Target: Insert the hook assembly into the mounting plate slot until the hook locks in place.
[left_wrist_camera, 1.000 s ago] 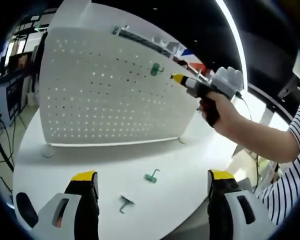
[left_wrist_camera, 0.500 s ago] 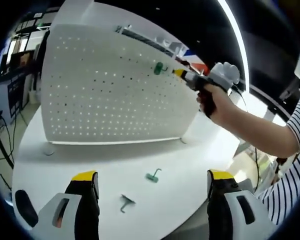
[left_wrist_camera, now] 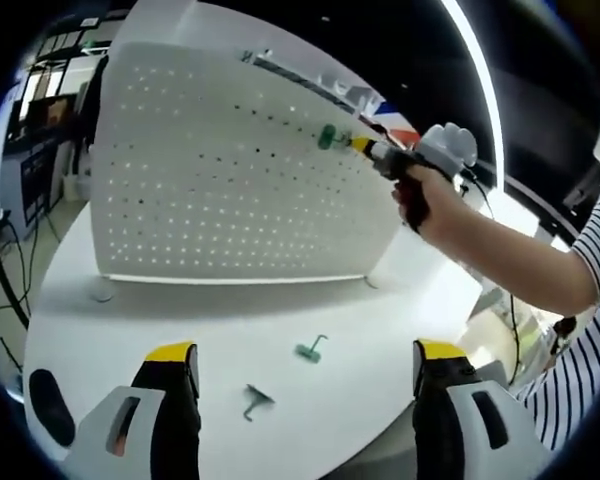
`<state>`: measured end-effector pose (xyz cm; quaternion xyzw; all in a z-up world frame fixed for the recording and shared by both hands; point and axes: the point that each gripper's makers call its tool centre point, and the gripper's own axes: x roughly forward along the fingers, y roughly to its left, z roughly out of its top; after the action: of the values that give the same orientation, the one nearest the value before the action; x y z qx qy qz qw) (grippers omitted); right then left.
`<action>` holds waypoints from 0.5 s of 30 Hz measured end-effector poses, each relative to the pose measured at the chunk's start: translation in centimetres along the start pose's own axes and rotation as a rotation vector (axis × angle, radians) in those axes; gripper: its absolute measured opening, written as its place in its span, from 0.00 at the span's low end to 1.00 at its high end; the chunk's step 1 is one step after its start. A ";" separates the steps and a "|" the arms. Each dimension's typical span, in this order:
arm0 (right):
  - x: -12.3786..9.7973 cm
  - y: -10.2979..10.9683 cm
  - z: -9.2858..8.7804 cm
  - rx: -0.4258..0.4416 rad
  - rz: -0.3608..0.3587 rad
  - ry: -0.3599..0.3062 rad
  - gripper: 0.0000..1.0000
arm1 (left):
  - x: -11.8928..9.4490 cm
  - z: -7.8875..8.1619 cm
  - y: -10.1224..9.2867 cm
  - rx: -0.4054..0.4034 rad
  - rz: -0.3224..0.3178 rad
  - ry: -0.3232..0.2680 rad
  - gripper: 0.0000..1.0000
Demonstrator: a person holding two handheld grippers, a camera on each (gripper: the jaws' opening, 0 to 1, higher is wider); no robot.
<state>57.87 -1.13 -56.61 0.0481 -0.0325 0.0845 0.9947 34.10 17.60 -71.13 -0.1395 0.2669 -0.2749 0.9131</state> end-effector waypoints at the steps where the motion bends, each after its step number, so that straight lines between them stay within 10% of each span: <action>1: 0.0 0.0 0.0 0.002 -0.002 0.002 0.00 | 0.0 0.0 0.0 -0.002 0.001 -0.002 0.89; 15: 0.6 -0.5 -0.3 -0.011 -0.033 0.009 0.00 | 0.0 -0.3 0.1 -0.007 0.001 0.006 0.88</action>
<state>58.55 -1.48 -56.93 0.0425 -0.0278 0.0680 0.9964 33.96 17.64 -71.42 -0.1419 0.2707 -0.2739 0.9119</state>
